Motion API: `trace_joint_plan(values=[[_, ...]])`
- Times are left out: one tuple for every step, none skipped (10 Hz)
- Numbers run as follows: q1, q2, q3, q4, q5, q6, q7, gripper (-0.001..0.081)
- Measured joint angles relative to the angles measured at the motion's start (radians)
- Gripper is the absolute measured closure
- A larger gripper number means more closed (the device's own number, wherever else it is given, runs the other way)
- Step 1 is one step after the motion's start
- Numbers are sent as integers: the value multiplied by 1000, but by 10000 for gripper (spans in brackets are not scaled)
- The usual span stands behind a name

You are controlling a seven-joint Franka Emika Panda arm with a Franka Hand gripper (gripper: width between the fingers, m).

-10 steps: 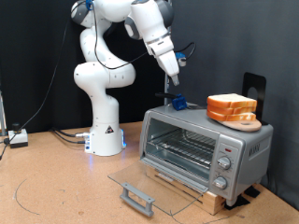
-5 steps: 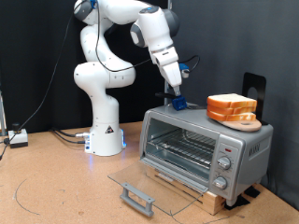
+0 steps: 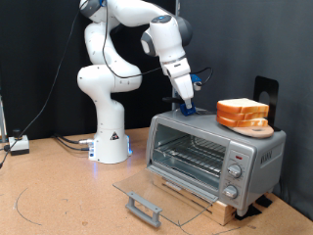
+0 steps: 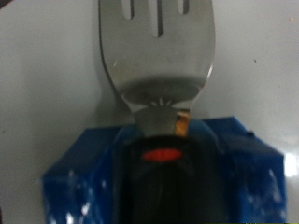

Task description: Make a piece of toast with the oven

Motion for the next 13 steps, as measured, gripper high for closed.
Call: trace_joint_plan(values=[[1, 4, 14, -4, 15, 12, -5, -1], [4, 5, 25, -8, 25, 15, -9, -1], [6, 5, 35, -10, 32, 17, -13, -1], [9, 5, 44, -12, 44, 20, -16, -1], [12, 5, 54, -13, 56, 26, -17, -1], [12, 5, 66, -15, 65, 34, -17, -1], [12, 5, 77, -16, 71, 40, -17, -1], [11, 5, 88, -16, 78, 48, -14, 85], [11, 6, 100, -17, 83, 59, -12, 85], [9, 7, 110, -18, 87, 65, -11, 220], [6, 6, 117, -17, 92, 68, -9, 220], [5, 6, 120, -17, 94, 70, -7, 336], [3, 6, 124, -16, 95, 71, -3, 336]])
